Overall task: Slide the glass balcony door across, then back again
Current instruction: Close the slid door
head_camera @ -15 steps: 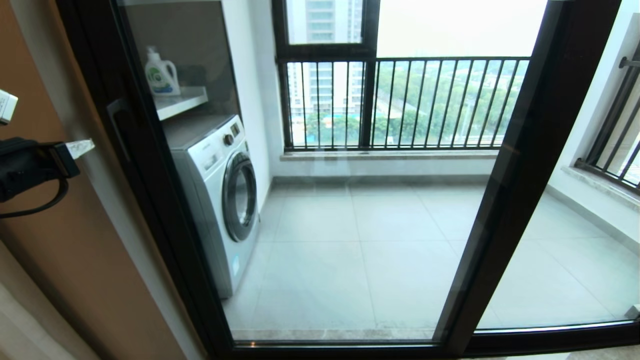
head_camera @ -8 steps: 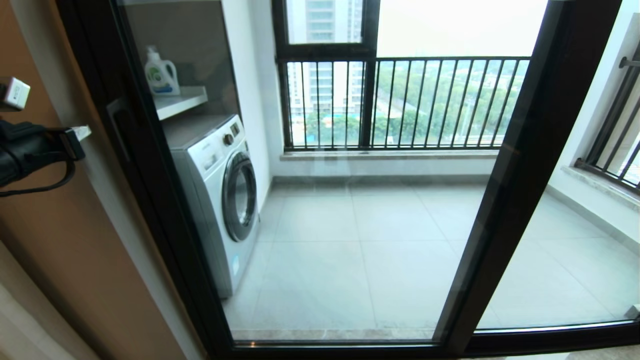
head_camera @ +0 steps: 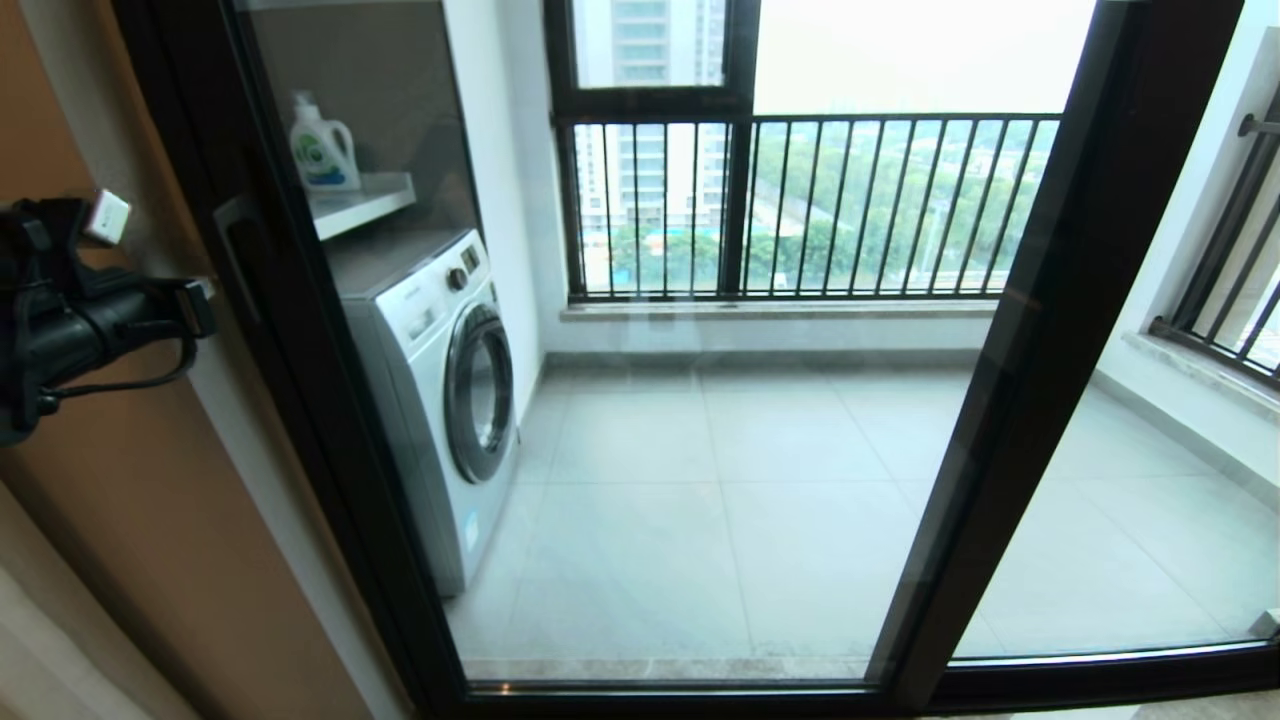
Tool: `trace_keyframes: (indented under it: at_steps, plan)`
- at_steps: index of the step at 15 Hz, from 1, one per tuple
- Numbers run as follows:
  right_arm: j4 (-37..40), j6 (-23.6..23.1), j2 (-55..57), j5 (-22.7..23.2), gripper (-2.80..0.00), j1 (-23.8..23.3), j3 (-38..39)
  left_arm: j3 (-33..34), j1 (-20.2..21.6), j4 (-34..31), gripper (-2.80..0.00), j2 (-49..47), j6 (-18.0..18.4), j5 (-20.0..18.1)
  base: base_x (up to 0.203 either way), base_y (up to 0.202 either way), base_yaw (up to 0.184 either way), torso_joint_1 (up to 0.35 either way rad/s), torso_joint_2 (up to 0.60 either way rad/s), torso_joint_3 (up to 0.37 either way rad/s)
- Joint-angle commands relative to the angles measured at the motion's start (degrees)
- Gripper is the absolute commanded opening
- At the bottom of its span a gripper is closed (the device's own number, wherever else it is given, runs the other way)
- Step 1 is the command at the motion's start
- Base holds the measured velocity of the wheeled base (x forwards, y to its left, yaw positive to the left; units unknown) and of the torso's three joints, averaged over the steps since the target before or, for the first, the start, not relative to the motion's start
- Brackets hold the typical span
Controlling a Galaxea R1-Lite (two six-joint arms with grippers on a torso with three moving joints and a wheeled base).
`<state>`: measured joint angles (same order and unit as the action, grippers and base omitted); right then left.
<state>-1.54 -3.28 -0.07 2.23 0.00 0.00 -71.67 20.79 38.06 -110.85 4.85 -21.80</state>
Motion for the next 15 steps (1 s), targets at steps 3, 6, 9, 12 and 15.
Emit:
trace_keyframes:
  at_steps: [3,6,9,12,15]
  plan:
    - [0.0,-0.06,0.07,0.05,-2.8,-0.08,0.7,-1.94,-2.89,0.09,-2.8,-2.4,0.39,0.7,0.0,0.0,0.0,0.0,0.0,0.0]
    - [-0.05,-0.06,-0.01,0.05,-2.8,0.0,0.7,-1.99,-4.29,0.09,-2.8,-1.91,0.43,0.96,0.0,0.0,0.0,0.0,0.0,0.0]
    - [0.04,-0.06,0.07,0.05,-2.8,-0.02,0.7,-1.99,-6.5,-0.05,-2.8,-0.73,0.34,1.61,0.0,0.0,0.0,0.0,0.0,0.0]
    - [-0.02,-0.06,0.0,0.05,-2.8,-0.08,0.7,-2.07,-8.76,-0.27,-2.8,-0.59,0.35,2.89,0.0,0.0,0.0,0.0,0.0,0.0]
    - [0.04,-0.06,0.01,0.05,-2.8,0.0,0.7,-2.82,-9.86,-0.3,-2.8,-0.03,0.34,3.24,0.0,0.0,0.0,0.0,0.0,0.0]
